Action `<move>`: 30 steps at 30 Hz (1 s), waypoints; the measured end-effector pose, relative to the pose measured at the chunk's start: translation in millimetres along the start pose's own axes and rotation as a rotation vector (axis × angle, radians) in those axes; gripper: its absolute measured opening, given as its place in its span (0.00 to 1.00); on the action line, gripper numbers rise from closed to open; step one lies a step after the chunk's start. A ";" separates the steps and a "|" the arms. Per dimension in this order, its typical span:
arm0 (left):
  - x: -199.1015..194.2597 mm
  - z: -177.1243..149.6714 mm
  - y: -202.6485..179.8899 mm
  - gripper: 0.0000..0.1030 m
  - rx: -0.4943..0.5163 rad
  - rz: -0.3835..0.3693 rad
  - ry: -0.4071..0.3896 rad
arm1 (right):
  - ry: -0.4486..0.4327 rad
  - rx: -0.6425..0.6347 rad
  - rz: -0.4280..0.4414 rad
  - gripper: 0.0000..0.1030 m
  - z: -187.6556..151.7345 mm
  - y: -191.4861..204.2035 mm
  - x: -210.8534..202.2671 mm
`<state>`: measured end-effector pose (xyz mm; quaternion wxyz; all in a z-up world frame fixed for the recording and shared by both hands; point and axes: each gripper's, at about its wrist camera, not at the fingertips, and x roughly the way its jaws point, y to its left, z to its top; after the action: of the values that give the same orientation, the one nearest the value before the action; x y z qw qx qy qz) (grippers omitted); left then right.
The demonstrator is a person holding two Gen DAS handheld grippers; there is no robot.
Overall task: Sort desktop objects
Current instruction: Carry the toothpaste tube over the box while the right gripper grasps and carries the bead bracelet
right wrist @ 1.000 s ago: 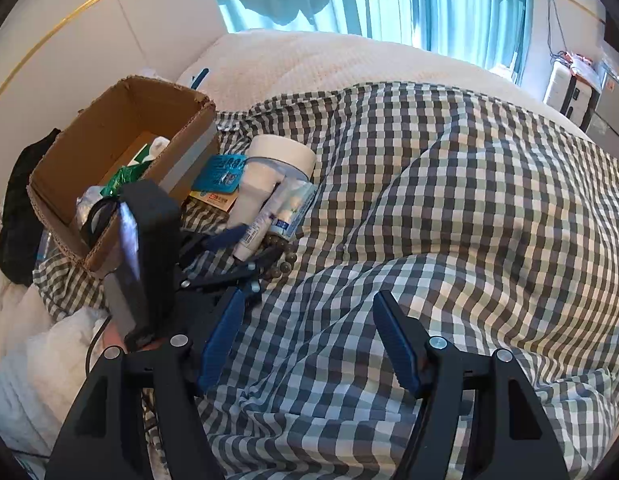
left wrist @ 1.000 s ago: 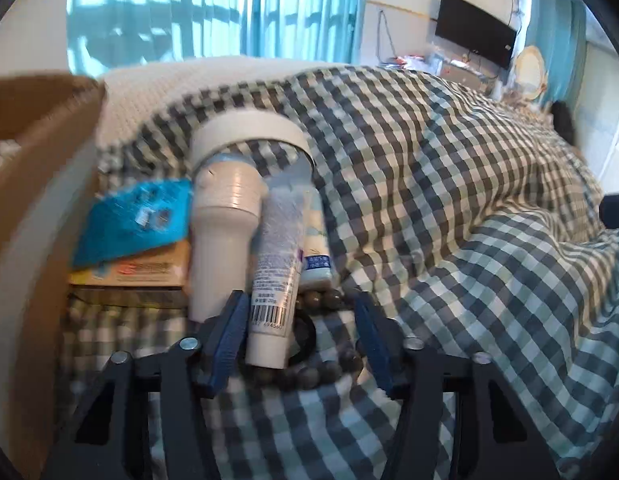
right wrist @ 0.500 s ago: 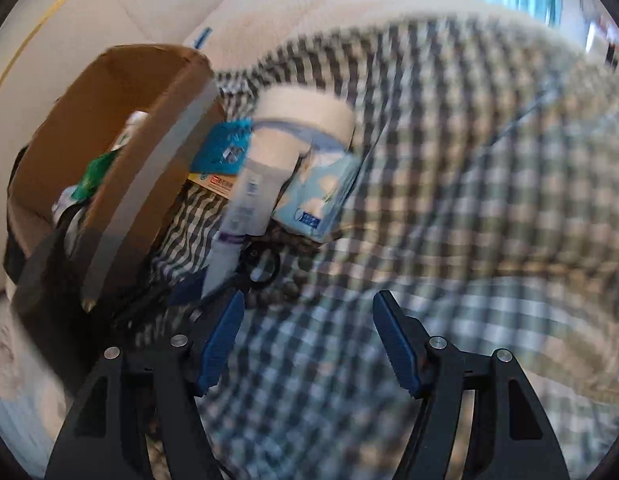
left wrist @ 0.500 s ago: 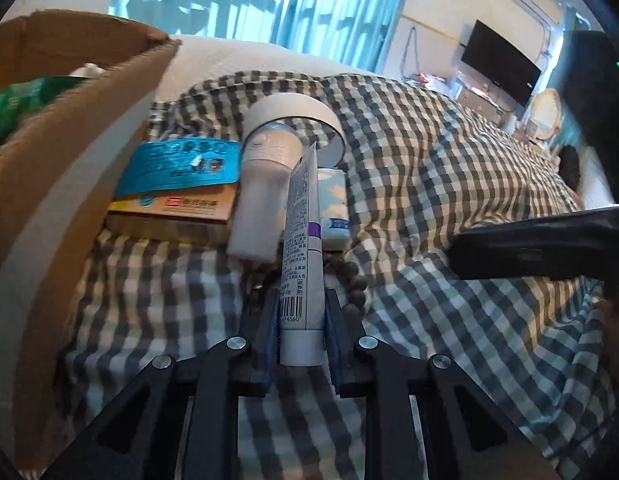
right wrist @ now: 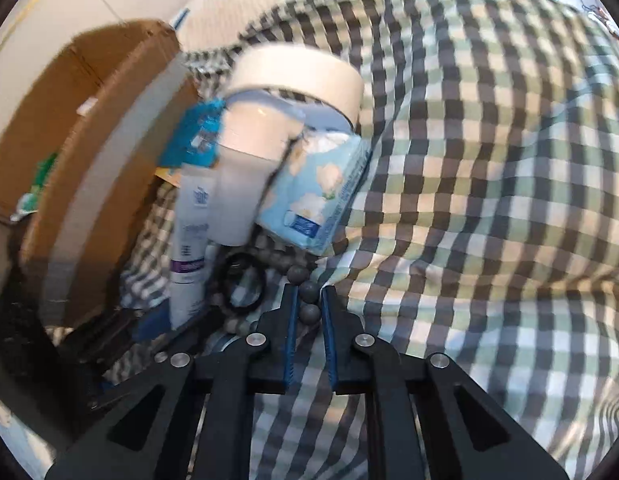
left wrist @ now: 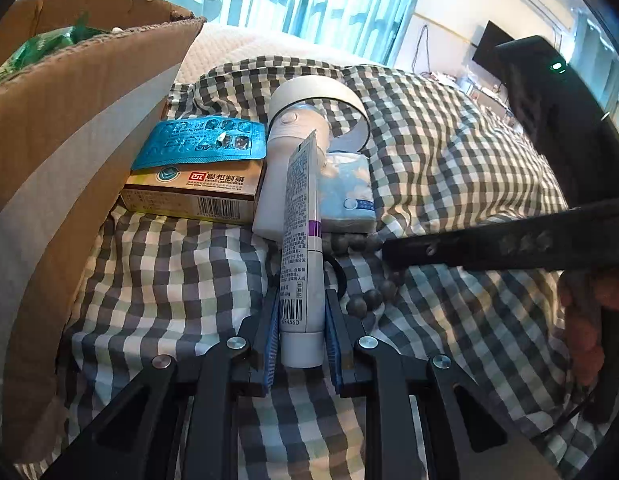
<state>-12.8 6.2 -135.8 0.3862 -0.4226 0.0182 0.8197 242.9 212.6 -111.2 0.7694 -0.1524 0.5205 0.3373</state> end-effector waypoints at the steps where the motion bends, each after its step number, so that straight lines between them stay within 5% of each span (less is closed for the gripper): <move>1: -2.3 -0.5 -0.3 0.20 -0.001 0.001 -0.003 | -0.011 -0.012 0.011 0.11 -2.7 3.9 -9.7; 11: -48.6 -2.0 -15.2 0.20 -0.005 -0.042 -0.092 | -0.164 -0.048 0.079 0.11 -27.0 30.4 -95.0; 30: -153.9 4.8 -19.6 0.20 -0.016 -0.027 -0.234 | -0.245 -0.210 0.071 0.10 -82.1 78.8 -146.6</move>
<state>49.7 -73.4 -18.1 0.3933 -0.3273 -0.0390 0.8583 98.5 168.8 -3.3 0.7945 -0.1712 0.3897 0.4332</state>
